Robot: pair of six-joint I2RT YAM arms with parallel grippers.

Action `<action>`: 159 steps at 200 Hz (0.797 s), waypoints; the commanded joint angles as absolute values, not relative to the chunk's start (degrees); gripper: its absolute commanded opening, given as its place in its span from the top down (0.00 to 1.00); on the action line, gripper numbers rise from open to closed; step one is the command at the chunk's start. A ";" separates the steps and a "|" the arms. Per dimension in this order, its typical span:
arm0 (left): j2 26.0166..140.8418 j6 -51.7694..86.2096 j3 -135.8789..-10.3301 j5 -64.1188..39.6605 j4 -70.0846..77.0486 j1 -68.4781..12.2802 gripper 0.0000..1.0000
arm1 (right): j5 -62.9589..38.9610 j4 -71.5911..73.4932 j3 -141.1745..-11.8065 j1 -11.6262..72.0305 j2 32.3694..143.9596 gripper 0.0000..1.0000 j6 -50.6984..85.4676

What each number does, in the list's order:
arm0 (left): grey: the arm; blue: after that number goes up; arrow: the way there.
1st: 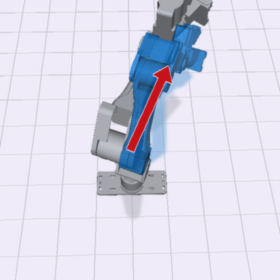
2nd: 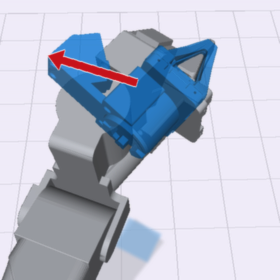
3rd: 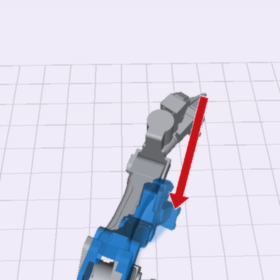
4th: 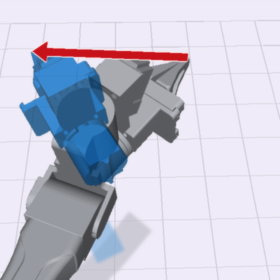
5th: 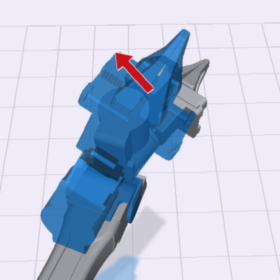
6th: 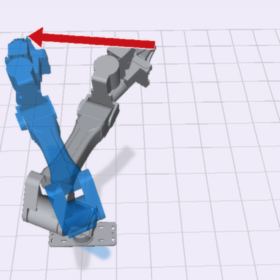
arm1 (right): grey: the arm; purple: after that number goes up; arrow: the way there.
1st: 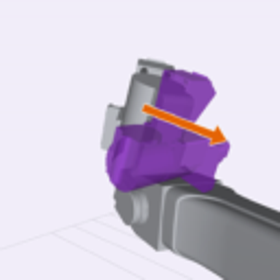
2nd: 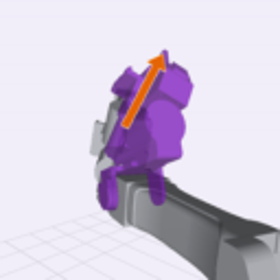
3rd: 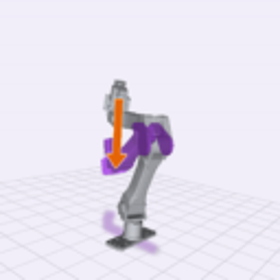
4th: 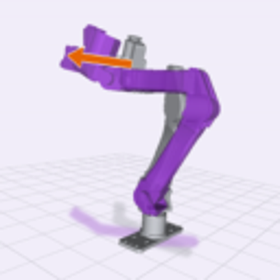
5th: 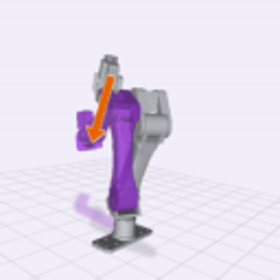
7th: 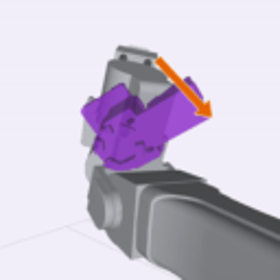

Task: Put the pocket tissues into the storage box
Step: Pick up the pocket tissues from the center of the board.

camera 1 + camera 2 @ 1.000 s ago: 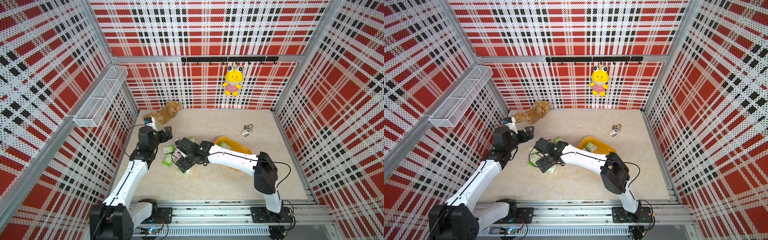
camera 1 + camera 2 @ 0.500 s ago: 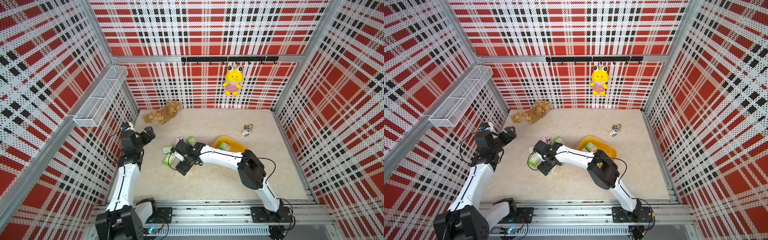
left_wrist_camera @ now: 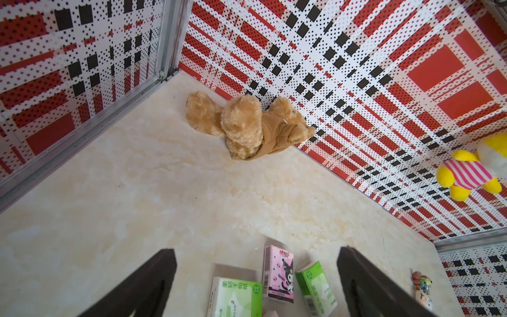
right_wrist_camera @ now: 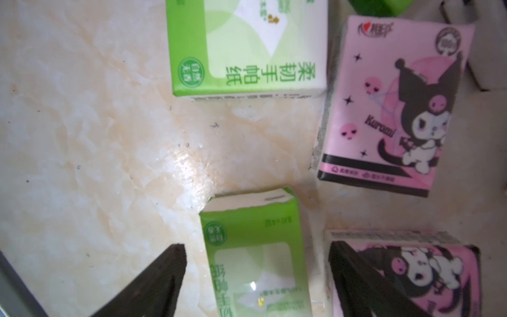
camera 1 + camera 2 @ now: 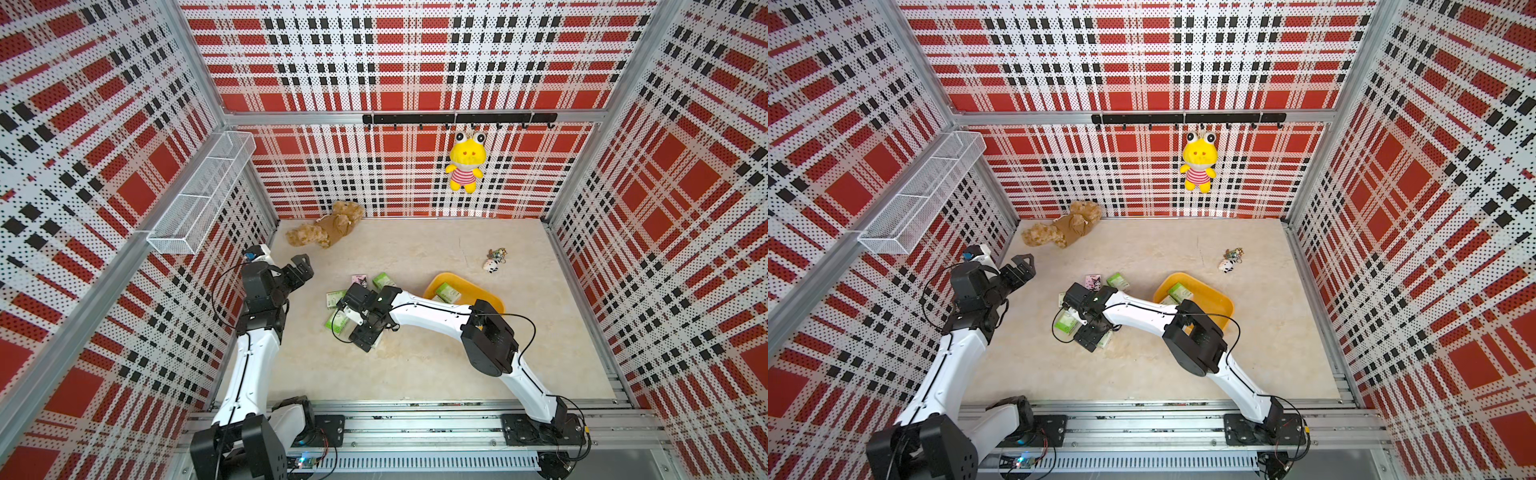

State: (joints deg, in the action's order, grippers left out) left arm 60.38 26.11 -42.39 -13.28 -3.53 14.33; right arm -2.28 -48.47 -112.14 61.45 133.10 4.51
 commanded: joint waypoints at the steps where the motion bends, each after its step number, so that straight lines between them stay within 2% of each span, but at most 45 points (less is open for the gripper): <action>1: 59.59 25.14 -41.75 -13.80 -3.69 14.50 0.01 | -3.16 -50.28 -112.52 61.52 134.67 0.13 3.79; 73: 59.24 24.96 -41.48 -13.71 -3.69 14.45 0.01 | -4.39 -49.90 -112.25 62.66 134.55 0.16 3.00; 103: 59.11 24.96 -41.22 -13.71 -3.69 14.50 0.01 | -3.79 -50.01 -111.36 62.67 135.04 0.20 3.84; 123: 59.05 24.96 -41.29 -13.71 -3.69 14.48 0.01 | -2.87 -50.08 -111.42 62.69 135.18 0.25 4.20; 146: 59.07 24.98 -41.31 -13.81 -3.69 14.50 0.01 | -1.97 -50.59 -112.37 62.67 135.59 0.39 4.72; 159: 58.99 24.98 -41.22 -13.80 -3.69 14.50 0.01 | -1.48 -51.43 -113.32 62.67 135.96 0.42 5.05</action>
